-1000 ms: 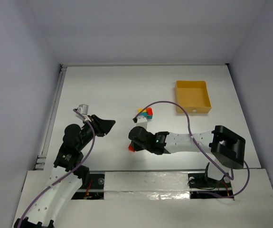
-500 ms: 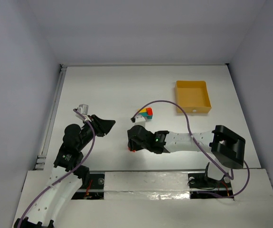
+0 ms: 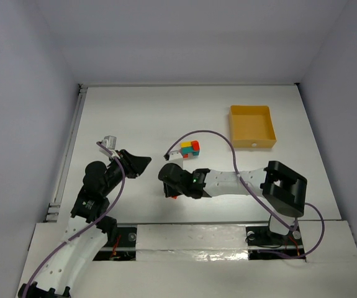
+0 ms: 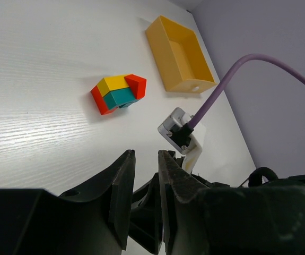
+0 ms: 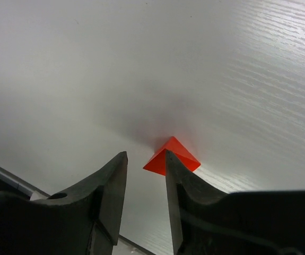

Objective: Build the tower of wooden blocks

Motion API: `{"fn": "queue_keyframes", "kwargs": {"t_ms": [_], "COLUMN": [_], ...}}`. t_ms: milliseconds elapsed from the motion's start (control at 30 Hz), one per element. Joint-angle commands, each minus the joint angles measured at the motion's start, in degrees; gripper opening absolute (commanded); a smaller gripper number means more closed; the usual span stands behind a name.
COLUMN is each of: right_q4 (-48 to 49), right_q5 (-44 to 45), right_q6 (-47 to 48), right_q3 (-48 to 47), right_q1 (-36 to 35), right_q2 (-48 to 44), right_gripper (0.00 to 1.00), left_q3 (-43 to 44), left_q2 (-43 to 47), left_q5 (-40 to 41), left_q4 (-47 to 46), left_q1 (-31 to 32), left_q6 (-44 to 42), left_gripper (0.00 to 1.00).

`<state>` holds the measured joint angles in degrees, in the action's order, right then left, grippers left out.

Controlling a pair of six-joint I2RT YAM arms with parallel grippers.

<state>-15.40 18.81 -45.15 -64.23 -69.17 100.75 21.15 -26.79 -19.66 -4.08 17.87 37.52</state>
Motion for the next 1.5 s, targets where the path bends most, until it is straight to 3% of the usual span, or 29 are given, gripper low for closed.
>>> {"fn": "queue_keyframes", "kwargs": {"t_ms": [0, 467, 567, 800, 1100, 1333, 1467], "right_q4": [-2.71, -5.43, -5.78, -6.05, -1.66, 9.23, 24.42], "right_q5": [2.89, 4.57, 6.06, 7.38, 6.42, -3.92, -11.76], "right_q6": [-1.52, -1.88, -1.96, -1.52, -3.10, -6.00, -10.03], "right_q3": [-1.87, -3.19, -2.40, -1.78, 2.96, 10.78, 17.45], "right_q1": [-0.53, -1.06, -1.06, -1.06, -1.06, 1.84, 5.26], "right_q2": [0.24, 4.37, 3.93, 2.53, -5.82, -11.01, -13.03], "right_gripper": [0.39, 0.34, 0.29, 0.02, 0.00, 0.00, 0.00], "left_q3": [1.09, 1.00, 1.00, 1.00, 1.18, 1.27, 1.44], "left_q2": [0.51, 0.94, 0.68, 0.77, 0.86, 1.12, 1.30], "left_q5": [-1.08, -1.17, -1.17, -1.26, -1.26, -1.35, -1.35], "left_q4": [-2.95, -3.04, -3.13, -3.13, -3.04, -2.95, -2.95], "left_q1": [-0.29, -0.29, -0.29, -0.29, -0.29, -0.29, -0.29], "left_q6": [-0.52, -0.34, -0.34, -0.34, -0.34, -0.34, -0.43], "left_gripper": [0.21, 0.21, 0.21, 0.21, 0.21, 0.21, 0.21]}}
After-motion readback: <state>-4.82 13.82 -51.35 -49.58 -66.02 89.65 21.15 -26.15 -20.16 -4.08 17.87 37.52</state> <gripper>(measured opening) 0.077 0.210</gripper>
